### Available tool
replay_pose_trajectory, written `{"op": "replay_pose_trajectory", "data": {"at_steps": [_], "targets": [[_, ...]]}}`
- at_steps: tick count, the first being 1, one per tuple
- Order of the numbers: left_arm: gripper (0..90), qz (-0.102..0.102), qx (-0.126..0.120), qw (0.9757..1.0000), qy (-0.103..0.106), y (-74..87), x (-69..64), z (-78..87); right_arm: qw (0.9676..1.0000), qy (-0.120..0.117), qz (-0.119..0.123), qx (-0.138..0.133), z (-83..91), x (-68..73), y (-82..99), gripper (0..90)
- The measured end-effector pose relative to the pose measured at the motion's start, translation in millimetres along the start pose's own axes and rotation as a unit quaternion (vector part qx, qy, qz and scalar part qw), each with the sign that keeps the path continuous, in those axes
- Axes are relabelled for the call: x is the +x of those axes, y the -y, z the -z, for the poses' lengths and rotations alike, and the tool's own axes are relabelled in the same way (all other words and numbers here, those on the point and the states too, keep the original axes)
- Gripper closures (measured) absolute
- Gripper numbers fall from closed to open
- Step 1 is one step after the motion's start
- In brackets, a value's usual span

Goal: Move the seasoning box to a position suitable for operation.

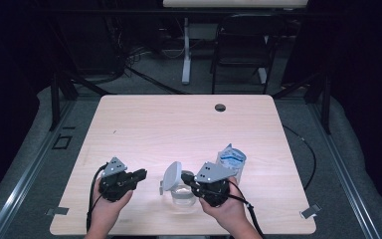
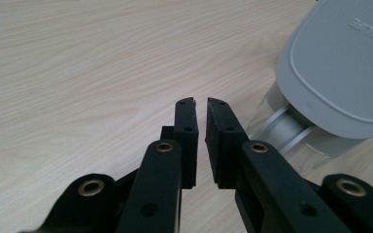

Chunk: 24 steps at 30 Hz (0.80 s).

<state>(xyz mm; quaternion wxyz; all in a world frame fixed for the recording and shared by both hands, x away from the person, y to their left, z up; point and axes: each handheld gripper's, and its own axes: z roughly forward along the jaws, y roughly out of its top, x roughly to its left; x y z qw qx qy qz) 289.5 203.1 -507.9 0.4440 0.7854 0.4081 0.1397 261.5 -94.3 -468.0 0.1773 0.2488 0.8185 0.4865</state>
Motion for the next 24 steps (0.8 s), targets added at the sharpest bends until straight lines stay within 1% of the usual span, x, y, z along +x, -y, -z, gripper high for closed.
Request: {"op": "replay_pose_trajectory", "data": {"at_steps": [3,4,8,11,12,14,17,18,19,24], "targets": [[81.3,0.007,-0.004,1.0000,-0.004,0.8,2.8,1.3,1.0000,-0.001,0.001,0.000,-0.5,0.5,-1.1,90.0],[80.0,0.006,-0.004,1.0000,-0.006,1.0,3.6,1.7,1.0000,-0.002,0.001,-0.002,-0.9,0.7,-1.5,90.0],[72.1,0.006,-0.005,0.9999,-0.014,1.6,6.2,1.9,1.0000,-0.003,0.002,-0.002,-1.8,1.3,-2.6,90.0],[66.4,0.013,-0.014,0.9997,-0.015,2.3,7.5,2.1,1.0000,-0.004,0.002,-0.002,-2.3,1.7,-3.5,90.0],[64.7,0.011,-0.016,0.9997,-0.016,2.2,8.1,2.5,1.0000,-0.005,0.003,-0.002,-2.4,1.7,-3.7,90.0],[63.4,0.016,-0.016,0.9997,-0.010,2.3,9.0,2.7,1.0000,-0.004,0.003,-0.002,-2.3,1.9,-4.3,90.0],[58.6,0.019,-0.020,0.9995,-0.017,2.9,9.3,1.5,1.0000,-0.004,0.004,-0.004,-2.1,2.3,-5.2,90.0],[56.9,0.019,-0.016,0.9995,-0.018,2.7,9.6,1.9,1.0000,-0.004,0.003,-0.004,-2.0,2.4,-5.5,90.0],[55.6,0.019,-0.021,0.9994,-0.020,3.2,9.8,1.4,1.0000,-0.005,0.003,-0.005,-2.0,2.3,-5.7,90.0],[53.6,0.023,-0.026,0.9991,-0.021,3.2,10.1,2.2,1.0000,-0.004,0.004,-0.005,-2.2,2.7,-6.6,90.0]]}}
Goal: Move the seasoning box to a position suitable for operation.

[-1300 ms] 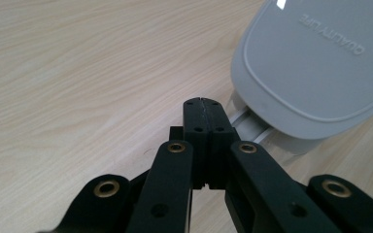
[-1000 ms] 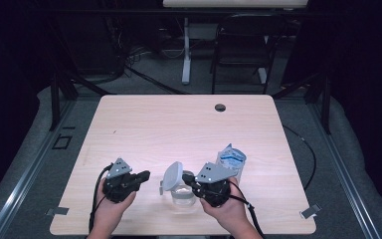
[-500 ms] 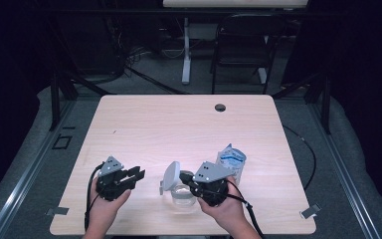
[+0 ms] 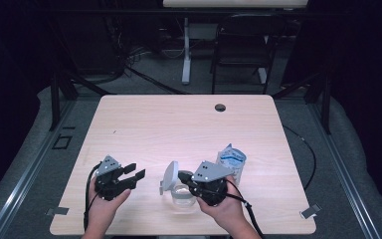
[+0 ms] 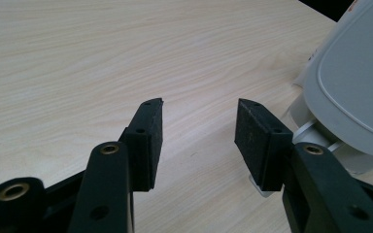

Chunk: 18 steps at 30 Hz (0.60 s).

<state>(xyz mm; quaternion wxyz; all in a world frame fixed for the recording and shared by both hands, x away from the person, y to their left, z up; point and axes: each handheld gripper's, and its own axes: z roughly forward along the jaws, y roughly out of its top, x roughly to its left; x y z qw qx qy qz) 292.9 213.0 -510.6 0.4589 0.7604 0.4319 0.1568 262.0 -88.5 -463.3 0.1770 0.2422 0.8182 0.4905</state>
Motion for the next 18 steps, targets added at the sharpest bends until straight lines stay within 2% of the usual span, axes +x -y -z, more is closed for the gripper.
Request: {"op": "replay_pose_trajectory", "data": {"at_steps": [18], "targets": [[53.6,0.000,0.007,1.0000,-0.004,1.2,1.7,-0.5,1.0000,-0.005,0.006,-0.001,-2.8,2.9,-6.5,90.0]]}}
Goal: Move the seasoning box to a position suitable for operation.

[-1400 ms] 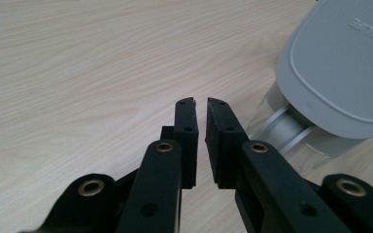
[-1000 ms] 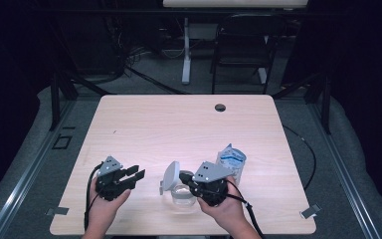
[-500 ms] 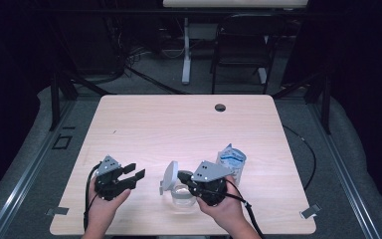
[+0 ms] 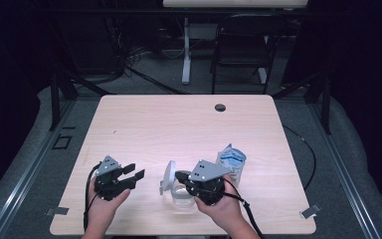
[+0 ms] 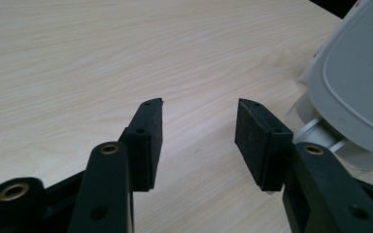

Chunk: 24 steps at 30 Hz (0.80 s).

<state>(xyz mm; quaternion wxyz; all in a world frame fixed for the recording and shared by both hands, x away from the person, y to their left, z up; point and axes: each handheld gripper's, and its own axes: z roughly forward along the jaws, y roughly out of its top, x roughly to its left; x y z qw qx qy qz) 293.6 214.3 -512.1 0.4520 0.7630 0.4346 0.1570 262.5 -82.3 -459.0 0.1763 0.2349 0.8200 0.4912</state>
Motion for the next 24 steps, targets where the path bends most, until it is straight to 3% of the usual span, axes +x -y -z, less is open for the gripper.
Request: {"op": "replay_pose_trajectory", "data": {"at_steps": [24], "targets": [[53.5,0.001,-0.003,1.0000,-0.001,0.5,0.2,0.5,1.0000,0.000,0.005,-0.006,-1.1,2.5,-3.3,86.2]]}}
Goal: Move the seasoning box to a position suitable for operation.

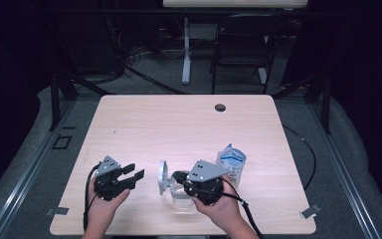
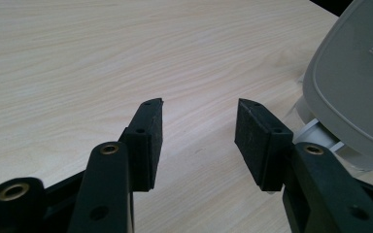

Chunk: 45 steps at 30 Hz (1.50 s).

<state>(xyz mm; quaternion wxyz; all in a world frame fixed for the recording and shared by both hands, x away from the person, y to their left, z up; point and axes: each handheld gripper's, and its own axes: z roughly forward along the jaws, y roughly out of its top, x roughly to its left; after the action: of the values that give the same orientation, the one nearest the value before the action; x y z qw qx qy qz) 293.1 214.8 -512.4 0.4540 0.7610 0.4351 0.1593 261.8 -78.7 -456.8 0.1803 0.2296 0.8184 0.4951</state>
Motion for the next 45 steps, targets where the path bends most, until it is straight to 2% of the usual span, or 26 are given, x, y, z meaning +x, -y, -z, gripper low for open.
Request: {"op": "replay_pose_trajectory", "data": {"at_steps": [5,21,29,36,45], "targets": [[53.5,-0.001,0.002,1.0000,-0.002,0.3,0.8,0.3,1.0000,0.006,-0.002,0.000,3.1,-1.9,3.1,81.1],[53.2,0.000,0.001,1.0000,-0.007,0.8,1.1,0.3,0.9996,0.026,-0.004,0.004,19.1,-5.9,11.4,72.7],[51.7,-0.001,0.002,1.0000,-0.008,1.9,1.9,0.3,0.9992,0.037,-0.015,0.007,27.3,-10.1,18.9,67.3],[51.4,-0.005,0.000,0.9999,-0.012,2.9,3.3,4.1,0.9984,0.052,-0.023,0.003,39.5,-14.1,26.9,61.9],[51.4,0.000,-0.002,0.9999,-0.012,5.5,6.4,7.1,0.9970,0.072,-0.027,-0.002,58.4,-20.5,30.0,56.1]]}}
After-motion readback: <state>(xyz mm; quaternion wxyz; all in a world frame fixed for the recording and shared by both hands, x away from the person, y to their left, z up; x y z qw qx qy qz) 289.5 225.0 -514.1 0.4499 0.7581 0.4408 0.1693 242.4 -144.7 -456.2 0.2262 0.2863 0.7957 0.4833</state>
